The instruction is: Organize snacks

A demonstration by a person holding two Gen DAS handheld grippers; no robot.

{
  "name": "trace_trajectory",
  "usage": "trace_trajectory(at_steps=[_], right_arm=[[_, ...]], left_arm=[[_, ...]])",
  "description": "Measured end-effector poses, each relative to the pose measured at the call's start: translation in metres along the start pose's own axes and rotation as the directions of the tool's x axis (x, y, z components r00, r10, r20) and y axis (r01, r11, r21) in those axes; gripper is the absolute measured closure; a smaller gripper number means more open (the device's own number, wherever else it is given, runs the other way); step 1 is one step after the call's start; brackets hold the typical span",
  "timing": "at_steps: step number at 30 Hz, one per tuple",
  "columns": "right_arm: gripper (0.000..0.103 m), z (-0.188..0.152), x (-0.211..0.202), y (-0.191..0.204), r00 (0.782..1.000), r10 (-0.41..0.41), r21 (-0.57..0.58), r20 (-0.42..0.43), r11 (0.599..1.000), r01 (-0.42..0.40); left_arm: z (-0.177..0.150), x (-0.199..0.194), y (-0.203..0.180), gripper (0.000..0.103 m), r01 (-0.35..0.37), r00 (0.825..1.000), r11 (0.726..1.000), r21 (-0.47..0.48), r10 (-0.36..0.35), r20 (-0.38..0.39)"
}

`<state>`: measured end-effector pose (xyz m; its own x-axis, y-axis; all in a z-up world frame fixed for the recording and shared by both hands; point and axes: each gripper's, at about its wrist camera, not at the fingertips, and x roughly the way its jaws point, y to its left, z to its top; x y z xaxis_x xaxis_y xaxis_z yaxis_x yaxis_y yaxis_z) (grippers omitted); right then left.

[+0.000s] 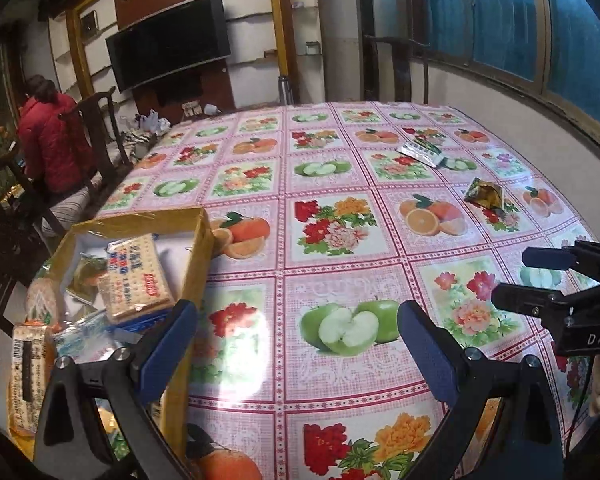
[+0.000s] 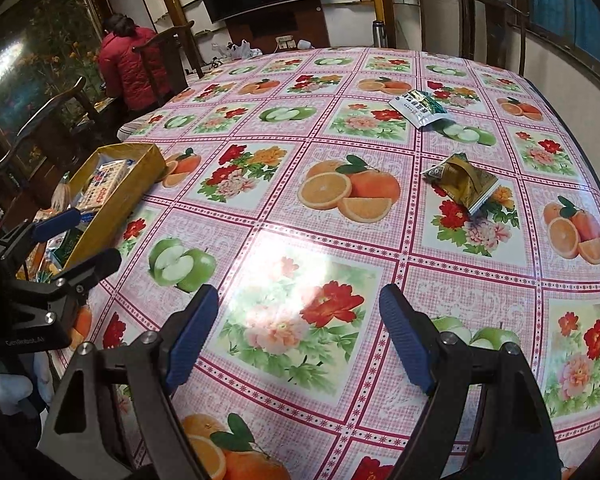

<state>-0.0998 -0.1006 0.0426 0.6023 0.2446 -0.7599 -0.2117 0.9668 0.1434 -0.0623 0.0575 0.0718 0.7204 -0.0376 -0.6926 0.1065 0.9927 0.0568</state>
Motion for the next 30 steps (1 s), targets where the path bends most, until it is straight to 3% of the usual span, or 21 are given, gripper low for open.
trace_trajectory(at_steps=[2,5,7,9,12,14,20,21,24,27,30], right_arm=[[0.020,-0.003,-0.005,0.012,1.000,0.005,-0.026,0.008,1.000,-0.005],[0.020,-0.008,-0.014,0.037,0.999,0.022,-0.082,0.023,0.996,-0.020],[0.020,-0.013,-0.019,0.059,0.999,0.042,-0.133,0.033,0.990,-0.037],[0.020,-0.018,-0.024,0.083,0.997,0.068,-0.185,0.041,0.981,-0.059],[0.020,-0.025,-0.026,0.117,0.992,0.120,-0.236,0.042,0.966,-0.107],[0.020,-0.029,-0.026,0.139,0.988,0.152,-0.262,0.037,0.955,-0.137],[0.020,-0.041,-0.032,0.189,0.978,0.208,-0.321,0.030,0.928,-0.187],[0.020,-0.044,-0.033,0.196,0.976,0.214,-0.329,0.026,0.924,-0.194],[0.020,-0.049,-0.033,0.214,0.975,0.222,-0.350,0.015,0.914,-0.203],[0.020,-0.054,-0.031,0.227,0.975,0.220,-0.364,0.002,0.909,-0.205],[0.020,-0.056,-0.032,0.235,0.975,0.222,-0.373,-0.001,0.905,-0.206]], left_arm=[[0.000,-0.018,0.009,0.003,-0.084,0.994,0.996,-0.028,0.086,0.066],[-0.001,-0.052,0.029,0.003,-0.269,0.949,0.958,-0.096,0.280,0.144],[-0.003,-0.067,0.045,0.003,-0.344,0.922,0.929,-0.136,0.362,0.139],[-0.008,-0.072,0.066,0.003,-0.373,0.918,0.907,-0.197,0.392,0.067],[-0.021,-0.073,0.099,0.003,-0.346,0.935,0.897,-0.276,0.355,-0.019],[-0.029,-0.079,0.115,0.003,-0.373,0.923,0.873,-0.315,0.383,-0.031],[-0.055,-0.126,0.137,0.003,-0.519,0.814,0.757,-0.397,0.580,0.043],[-0.058,-0.132,0.141,0.003,-0.518,0.811,0.752,-0.409,0.583,0.045],[-0.063,-0.139,0.152,0.003,-0.492,0.833,0.762,-0.421,0.552,0.026],[-0.069,-0.138,0.156,0.003,-0.504,0.837,0.759,-0.413,0.547,-0.015],[-0.071,-0.128,0.161,0.003,-0.469,0.867,0.784,-0.407,0.496,-0.044]])
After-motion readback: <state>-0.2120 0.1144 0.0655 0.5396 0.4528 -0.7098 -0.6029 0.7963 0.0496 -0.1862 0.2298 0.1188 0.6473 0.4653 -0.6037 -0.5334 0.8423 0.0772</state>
